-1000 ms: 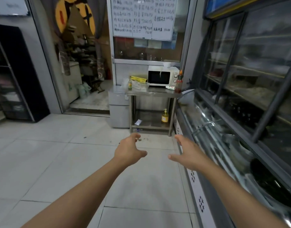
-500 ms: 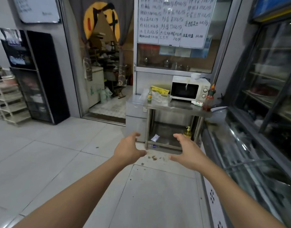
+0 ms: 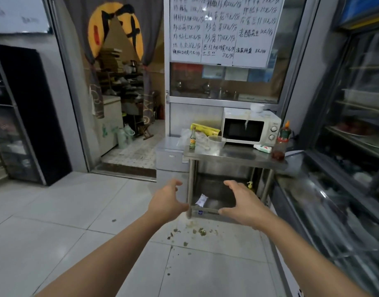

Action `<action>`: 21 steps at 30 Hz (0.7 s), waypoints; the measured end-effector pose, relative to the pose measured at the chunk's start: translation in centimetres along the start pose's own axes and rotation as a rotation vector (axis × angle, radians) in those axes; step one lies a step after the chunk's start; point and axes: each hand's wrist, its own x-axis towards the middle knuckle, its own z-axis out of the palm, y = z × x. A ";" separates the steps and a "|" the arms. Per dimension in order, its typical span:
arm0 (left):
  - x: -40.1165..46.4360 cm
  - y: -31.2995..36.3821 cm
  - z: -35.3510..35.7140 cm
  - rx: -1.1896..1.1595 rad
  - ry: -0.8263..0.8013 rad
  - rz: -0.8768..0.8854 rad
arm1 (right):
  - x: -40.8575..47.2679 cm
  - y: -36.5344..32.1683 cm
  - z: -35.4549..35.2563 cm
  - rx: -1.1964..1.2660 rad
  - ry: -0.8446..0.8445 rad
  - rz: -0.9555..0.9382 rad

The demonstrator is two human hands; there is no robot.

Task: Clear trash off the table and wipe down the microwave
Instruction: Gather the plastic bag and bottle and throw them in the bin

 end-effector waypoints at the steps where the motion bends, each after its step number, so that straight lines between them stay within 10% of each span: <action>1: 2.1 -0.3 -0.5 0.009 -0.012 0.009 | 1.8 -0.3 0.1 0.002 0.007 0.012; 21: 36.6 -3.5 -0.8 0.024 -0.022 -0.005 | 37.4 3.2 0.7 0.042 0.020 0.008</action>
